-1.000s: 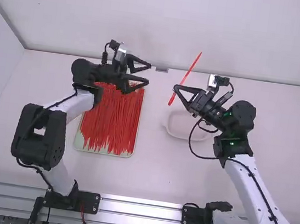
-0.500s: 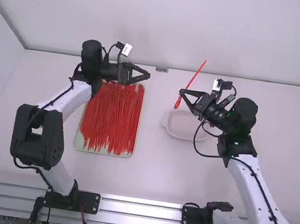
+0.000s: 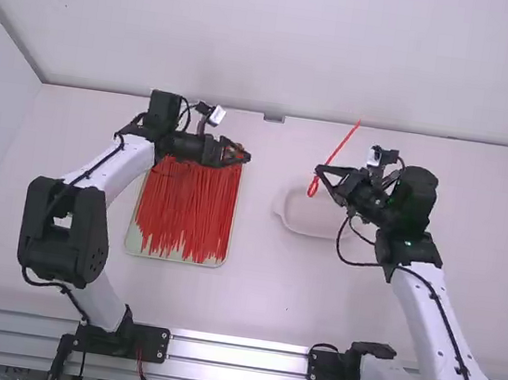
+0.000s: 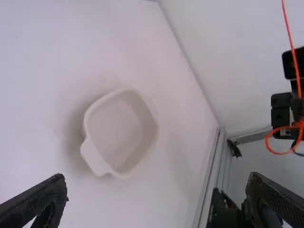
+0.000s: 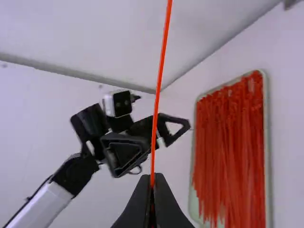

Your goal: Fasten the cable tie

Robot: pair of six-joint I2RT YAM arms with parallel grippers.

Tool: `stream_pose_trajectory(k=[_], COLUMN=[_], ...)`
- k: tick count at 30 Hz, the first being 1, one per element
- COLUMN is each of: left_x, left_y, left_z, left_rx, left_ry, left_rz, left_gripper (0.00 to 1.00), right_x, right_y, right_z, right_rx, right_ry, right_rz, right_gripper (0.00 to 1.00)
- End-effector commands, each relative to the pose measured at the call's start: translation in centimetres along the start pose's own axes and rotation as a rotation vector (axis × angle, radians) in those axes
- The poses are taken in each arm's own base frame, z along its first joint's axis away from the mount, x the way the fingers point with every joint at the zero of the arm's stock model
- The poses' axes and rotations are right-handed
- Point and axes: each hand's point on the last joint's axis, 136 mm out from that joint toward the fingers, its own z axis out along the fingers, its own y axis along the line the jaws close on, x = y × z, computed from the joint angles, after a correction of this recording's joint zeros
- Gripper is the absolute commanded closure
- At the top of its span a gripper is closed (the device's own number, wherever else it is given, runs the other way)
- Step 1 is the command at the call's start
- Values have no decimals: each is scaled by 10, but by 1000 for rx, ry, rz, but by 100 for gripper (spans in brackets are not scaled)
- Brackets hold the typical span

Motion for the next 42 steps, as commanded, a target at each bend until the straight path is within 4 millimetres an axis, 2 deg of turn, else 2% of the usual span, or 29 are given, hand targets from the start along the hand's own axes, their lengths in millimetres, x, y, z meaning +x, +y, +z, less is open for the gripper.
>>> stream_pose_trajectory(k=[1,6,9,12,17,19,22,24,28,36,42], left_x=[-3,10,19,26,29,30,31,33,37,37,37], left_y=[-7,-7,-7,-10,-3,-4,-4,-4,-4,-1,-1], left_z=[-5,-5,-5,-2,-2,0,0,-1,-2,-3,-3], left_rx=[4,7,9,16,-26,-25,-25,-24,-23,-34,-35], left_ry=[2,39,66,89,102,107,110,117,128,129,129], left_rz=[125,120,125,144,127,129,129,135,143,138,138], left_gripper=[1,1,1,1,1,1,1,1,1,1,1], right_x=[-15,-16,-20,-19,-22,-22,-19,-20,-22,-18,-12], right_y=[-4,-26,-50,-60,-72,-85,-97,-113,-138,-184,-206], right_z=[-4,-3,-6,-6,-4,2,11,24,34,46,48], right_rx=[63,183,329,413,515,578,606,623,660,728,769], right_ry=[-80,-118,-183,-224,-290,-307,-289,-271,-256,-205,-178], right_rz=[-80,-111,-111,-128,-157,-166,-162,-155,-135,-82,-59], right_gripper=[100,100,100,100,100,100,100,100,100,100,100])
